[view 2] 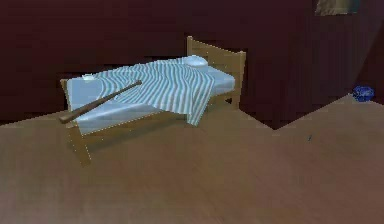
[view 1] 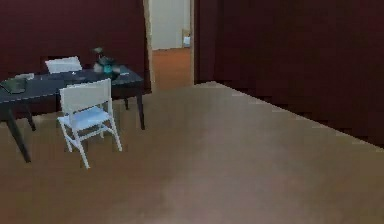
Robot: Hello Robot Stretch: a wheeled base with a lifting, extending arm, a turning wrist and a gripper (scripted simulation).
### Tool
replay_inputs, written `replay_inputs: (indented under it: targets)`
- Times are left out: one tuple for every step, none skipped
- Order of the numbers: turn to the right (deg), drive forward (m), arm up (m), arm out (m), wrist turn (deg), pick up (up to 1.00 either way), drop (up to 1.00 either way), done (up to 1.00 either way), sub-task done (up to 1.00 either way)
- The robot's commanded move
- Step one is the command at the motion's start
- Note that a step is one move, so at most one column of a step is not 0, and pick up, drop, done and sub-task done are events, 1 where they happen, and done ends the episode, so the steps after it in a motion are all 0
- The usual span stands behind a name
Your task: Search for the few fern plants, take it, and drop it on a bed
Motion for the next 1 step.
replay_inputs:
  targets:
    - [0.0, 1.00, 0.00, 0.00, 0.0, 0.00, 0.00, 0.00, 0.00]
